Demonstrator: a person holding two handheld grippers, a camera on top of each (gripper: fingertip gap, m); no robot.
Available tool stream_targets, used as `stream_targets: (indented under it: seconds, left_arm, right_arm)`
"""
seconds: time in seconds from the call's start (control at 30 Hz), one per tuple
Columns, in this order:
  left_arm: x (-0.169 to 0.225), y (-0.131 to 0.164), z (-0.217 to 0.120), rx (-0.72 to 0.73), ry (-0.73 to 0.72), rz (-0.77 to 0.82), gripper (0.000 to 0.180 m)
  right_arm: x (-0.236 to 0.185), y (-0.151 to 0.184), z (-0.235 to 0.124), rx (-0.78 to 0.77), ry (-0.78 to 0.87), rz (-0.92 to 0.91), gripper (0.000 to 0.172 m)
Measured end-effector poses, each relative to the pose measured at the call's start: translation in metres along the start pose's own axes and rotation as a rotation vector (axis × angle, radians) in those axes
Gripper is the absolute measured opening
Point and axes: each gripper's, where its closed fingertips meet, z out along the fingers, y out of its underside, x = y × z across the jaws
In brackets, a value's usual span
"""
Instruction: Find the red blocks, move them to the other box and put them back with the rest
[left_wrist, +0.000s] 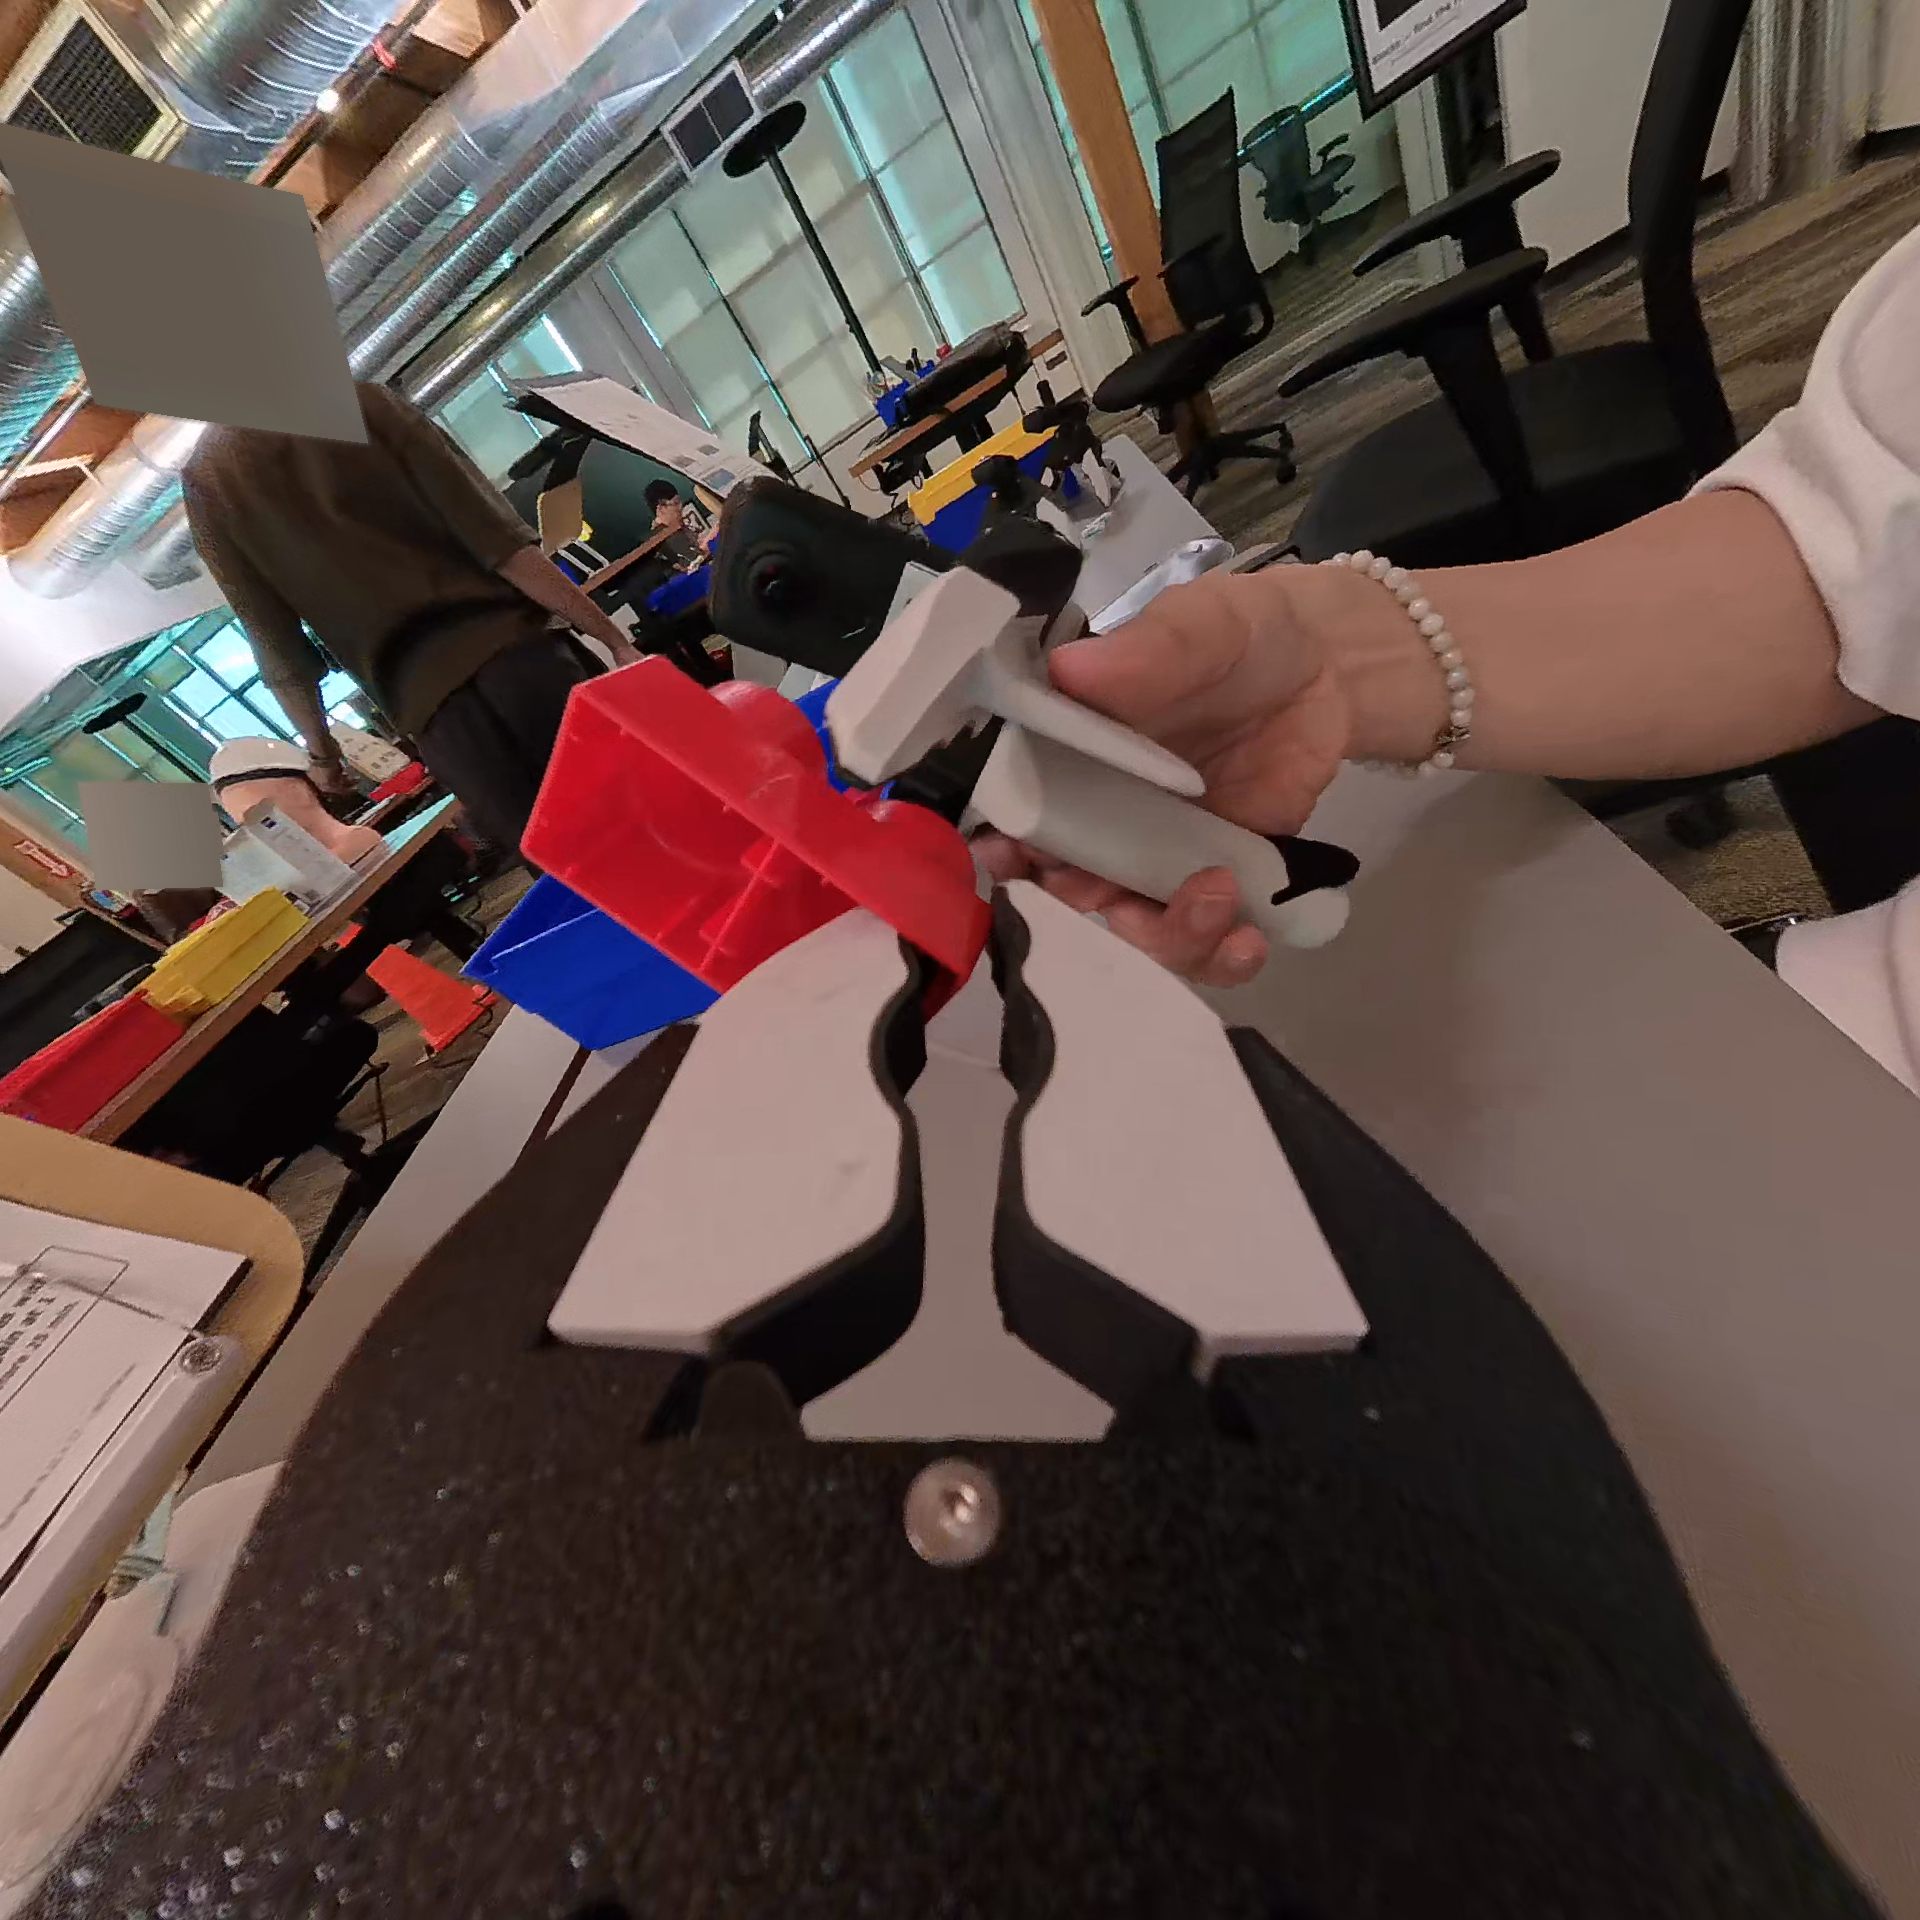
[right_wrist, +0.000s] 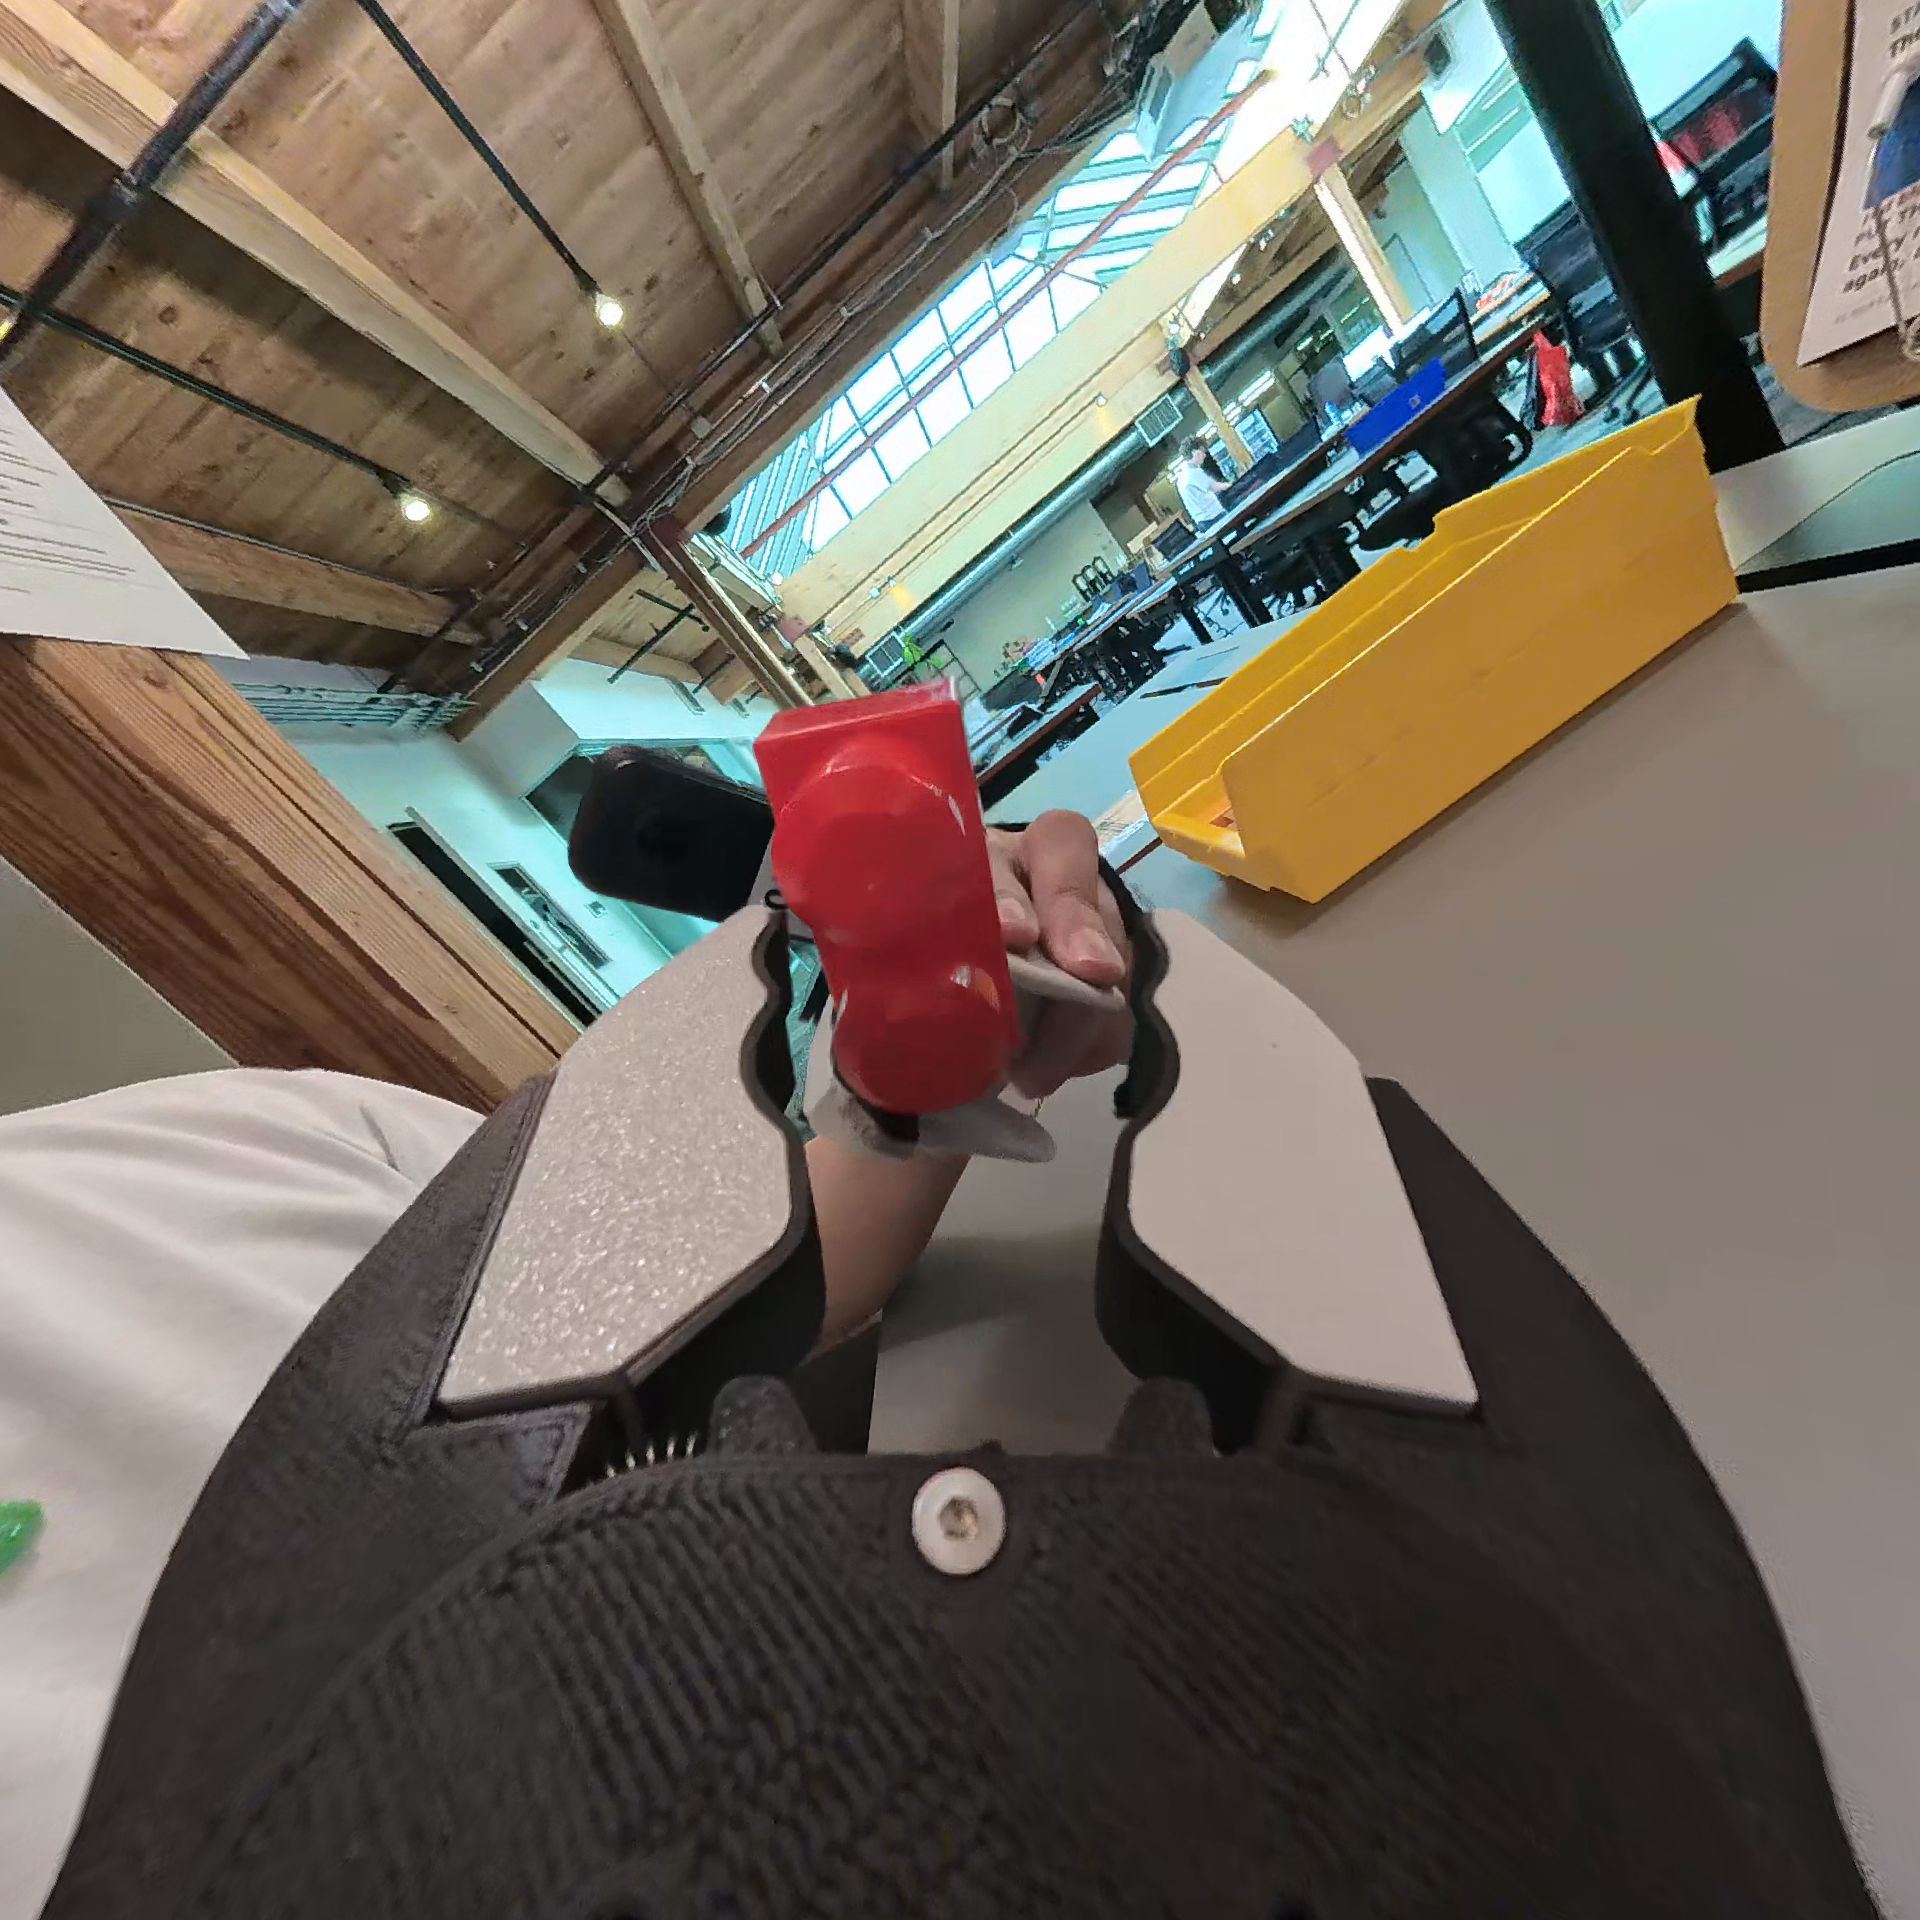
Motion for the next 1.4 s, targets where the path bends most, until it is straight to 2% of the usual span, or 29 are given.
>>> stream_targets:
  seconds: [0.07, 0.23, 0.33, 0.43, 0.53, 0.63, 0.73, 0.83, 0.93, 1.07, 1.17, 1.4]
  left_arm:
    - [0.000, 0.004, 0.004, -0.007, -0.009, -0.003, 0.009]
    - [-0.001, 0.015, 0.005, -0.028, -0.024, -0.075, 0.012]
    - [-0.006, 0.024, 0.002, -0.052, -0.080, -0.085, 0.050]
    - [-0.020, 0.036, -0.007, -0.086, -0.195, -0.086, 0.063]
    - [-0.044, 0.055, -0.020, -0.188, -0.364, -0.061, 0.065]
    - [-0.067, 0.084, -0.033, -0.337, -0.518, -0.149, 0.061]
    - [-0.072, 0.097, -0.035, -0.368, -0.563, -0.277, 0.062]
    - [-0.071, 0.098, -0.032, -0.339, -0.548, -0.343, 0.061]
    - [-0.071, 0.103, -0.035, -0.369, -0.554, -0.326, 0.061]
    - [-0.067, 0.114, -0.036, -0.411, -0.530, -0.361, 0.059]
    - [-0.066, 0.117, -0.035, -0.397, -0.517, -0.404, 0.058]
    - [-0.066, 0.125, -0.038, -0.419, -0.517, -0.416, 0.058]
  right_arm:
    - [-0.004, -0.002, -0.001, 0.017, -0.044, -0.003, 0.034]
    - [0.009, 0.001, -0.005, -0.057, 0.052, -0.041, 0.034]
    - [0.023, -0.005, -0.018, -0.094, 0.174, -0.107, 0.034]
    - [0.035, -0.026, -0.046, -0.093, 0.315, -0.176, 0.034]
    - [0.050, -0.062, -0.096, -0.086, 0.548, -0.311, 0.034]
    - [0.076, -0.110, -0.168, -0.114, 0.909, -0.440, 0.034]
    - [0.109, -0.160, -0.239, -0.201, 1.241, -0.499, 0.035]
    - [0.161, -0.193, -0.302, -0.393, 1.496, -0.432, 0.035]
    - [0.215, -0.200, -0.339, -0.598, 1.577, -0.286, 0.035]
    - [0.263, -0.194, -0.361, -0.778, 1.602, -0.144, 0.035]
    - [0.286, -0.191, -0.367, -0.839, 1.615, -0.096, 0.036]
    - [0.322, -0.190, -0.364, -0.860, 1.589, -0.050, 0.036]
